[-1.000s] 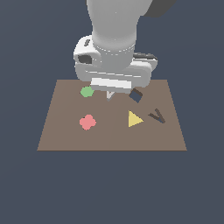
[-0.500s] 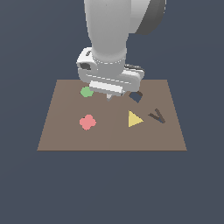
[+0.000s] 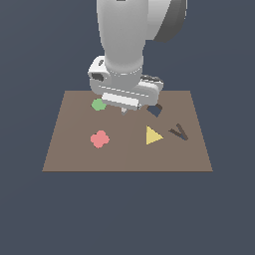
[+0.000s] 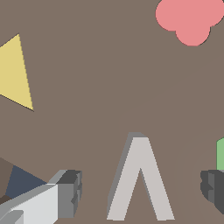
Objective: Insert a designated object into the corresponding slot on a board.
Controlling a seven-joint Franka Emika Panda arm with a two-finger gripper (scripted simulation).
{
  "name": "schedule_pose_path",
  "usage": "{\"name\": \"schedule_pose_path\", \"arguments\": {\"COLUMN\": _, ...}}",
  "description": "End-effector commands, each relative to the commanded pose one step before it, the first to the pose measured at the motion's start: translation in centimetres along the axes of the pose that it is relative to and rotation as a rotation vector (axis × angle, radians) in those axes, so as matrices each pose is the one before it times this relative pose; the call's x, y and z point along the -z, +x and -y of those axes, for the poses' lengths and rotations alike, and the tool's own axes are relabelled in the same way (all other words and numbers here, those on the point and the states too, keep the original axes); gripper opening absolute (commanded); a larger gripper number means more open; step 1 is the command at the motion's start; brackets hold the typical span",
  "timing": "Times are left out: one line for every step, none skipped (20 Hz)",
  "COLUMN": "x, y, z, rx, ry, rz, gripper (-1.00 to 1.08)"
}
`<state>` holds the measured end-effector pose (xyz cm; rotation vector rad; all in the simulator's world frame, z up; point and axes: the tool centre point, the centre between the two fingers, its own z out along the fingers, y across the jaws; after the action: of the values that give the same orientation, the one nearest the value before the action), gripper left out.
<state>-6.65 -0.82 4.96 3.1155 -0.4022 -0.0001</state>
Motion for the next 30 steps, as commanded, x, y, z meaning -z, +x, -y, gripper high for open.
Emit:
{"name": "schedule_pose_path", "arguments": {"x": -0.048, "y": -0.010, "z": -0.010, "rx": -0.00007, "ry": -0.00010, "rz": 0.00037, "gripper": 1.00}}
{"name": "schedule_pose_path", "arguments": {"x": -0.097, "y": 0.003, "z": -0.001, "rx": 0.00000, "ry": 0.00000, "rz": 0.00000, "gripper": 1.00}}
{"name": "schedule_pose_path", "arguments": {"x": -0.163, "y": 0.005, "z": -0.002, "rx": 0.00000, "ry": 0.00000, "rz": 0.00000, "gripper": 1.00}}
{"name": "schedule_pose_path", "arguments": {"x": -0.228, "y": 0.006, "z": -0.004, "rx": 0.00000, "ry": 0.00000, "rz": 0.00000, "gripper": 1.00}}
{"name": "schedule_pose_path", "arguments": {"x": -0.281, "y": -0.003, "z": 0.028, "rx": 0.00064, "ry": 0.00019, "rz": -0.00019, "gripper": 1.00}}
{"name": "schedule_pose_path", "arguments": {"x": -0.342, "y": 0.005, "z": -0.006, "rx": 0.00000, "ry": 0.00000, "rz": 0.00000, "gripper": 1.00}}
{"name": "schedule_pose_path", "arguments": {"x": -0.294, "y": 0.003, "z": -0.006, "rx": 0.00000, "ry": 0.00000, "rz": 0.00000, "gripper": 1.00}}
{"name": "schedule_pose_path", "arguments": {"x": -0.229, "y": 0.001, "z": -0.005, "rx": 0.00000, "ry": 0.00000, "rz": 0.00000, "gripper": 1.00}}
{"name": "schedule_pose_path", "arguments": {"x": -0.151, "y": -0.009, "z": 0.029, "rx": 0.00062, "ry": 0.00023, "rz": -0.00018, "gripper": 1.00}}
{"name": "schedule_pose_path", "arguments": {"x": -0.098, "y": 0.000, "z": -0.002, "rx": 0.00000, "ry": 0.00000, "rz": 0.00000, "gripper": 1.00}}
{"name": "schedule_pose_path", "arguments": {"x": -0.033, "y": 0.000, "z": -0.001, "rx": 0.00000, "ry": 0.00000, "rz": 0.00000, "gripper": 1.00}}
{"name": "schedule_pose_path", "arguments": {"x": 0.000, "y": 0.000, "z": 0.000, "rx": 0.00000, "ry": 0.00000, "rz": 0.00000, "gripper": -1.00}}
{"name": "schedule_pose_path", "arguments": {"x": 0.000, "y": 0.000, "z": 0.000, "rx": 0.00000, "ry": 0.00000, "rz": 0.00000, "gripper": -1.00}}
{"name": "schedule_pose_path", "arguments": {"x": 0.000, "y": 0.000, "z": 0.000, "rx": 0.00000, "ry": 0.00000, "rz": 0.00000, "gripper": -1.00}}
{"name": "schedule_pose_path", "arguments": {"x": 0.000, "y": 0.000, "z": 0.000, "rx": 0.00000, "ry": 0.00000, "rz": 0.00000, "gripper": -1.00}}
{"name": "schedule_pose_path", "arguments": {"x": 0.000, "y": 0.000, "z": 0.000, "rx": 0.00000, "ry": 0.00000, "rz": 0.00000, "gripper": -1.00}}
{"name": "schedule_pose_path", "arguments": {"x": 0.000, "y": 0.000, "z": 0.000, "rx": 0.00000, "ry": 0.00000, "rz": 0.00000, "gripper": -1.00}}
{"name": "schedule_pose_path", "arguments": {"x": 0.000, "y": 0.000, "z": 0.000, "rx": 0.00000, "ry": 0.00000, "rz": 0.00000, "gripper": -1.00}}
{"name": "schedule_pose_path", "arguments": {"x": 0.000, "y": 0.000, "z": 0.000, "rx": 0.00000, "ry": 0.00000, "rz": 0.00000, "gripper": -1.00}}
{"name": "schedule_pose_path", "arguments": {"x": 0.000, "y": 0.000, "z": 0.000, "rx": 0.00000, "ry": 0.00000, "rz": 0.00000, "gripper": -1.00}}
{"name": "schedule_pose_path", "arguments": {"x": 0.000, "y": 0.000, "z": 0.000, "rx": 0.00000, "ry": 0.00000, "rz": 0.00000, "gripper": -1.00}}
{"name": "schedule_pose_path", "arguments": {"x": 0.014, "y": 0.005, "z": 0.017, "rx": 0.00000, "ry": 0.00000, "rz": 0.00000, "gripper": -1.00}}
{"name": "schedule_pose_path", "arguments": {"x": 0.025, "y": -0.009, "z": 0.029, "rx": 0.00050, "ry": 0.00038, "rz": -0.00028, "gripper": -1.00}}
{"name": "schedule_pose_path", "arguments": {"x": 0.001, "y": 0.015, "z": 0.017, "rx": 0.00098, "ry": -0.00001, "rz": 0.00000, "gripper": -1.00}}
{"name": "schedule_pose_path", "arguments": {"x": 0.004, "y": 0.045, "z": 0.051, "rx": 0.00293, "ry": -0.00001, "rz": 0.00000, "gripper": -1.00}}
{"name": "schedule_pose_path", "arguments": {"x": 0.006, "y": 0.075, "z": 0.083, "rx": 0.00483, "ry": -0.00002, "rz": 0.00000, "gripper": -1.00}}
{"name": "schedule_pose_path", "arguments": {"x": 0.009, "y": 0.104, "z": 0.119, "rx": 0.00684, "ry": -0.00003, "rz": -0.00001, "gripper": -1.00}}
{"name": "schedule_pose_path", "arguments": {"x": 0.011, "y": 0.134, "z": 0.154, "rx": 0.00880, "ry": -0.00004, "rz": -0.00001, "gripper": -1.00}}
{"name": "schedule_pose_path", "arguments": {"x": 0.014, "y": 0.164, "z": 0.188, "rx": 0.01076, "ry": -0.00005, "rz": -0.00001, "gripper": -1.00}}
{"name": "schedule_pose_path", "arguments": {"x": 0.016, "y": 0.195, "z": 0.222, "rx": 0.01273, "ry": -0.00005, "rz": -0.00001, "gripper": -1.00}}
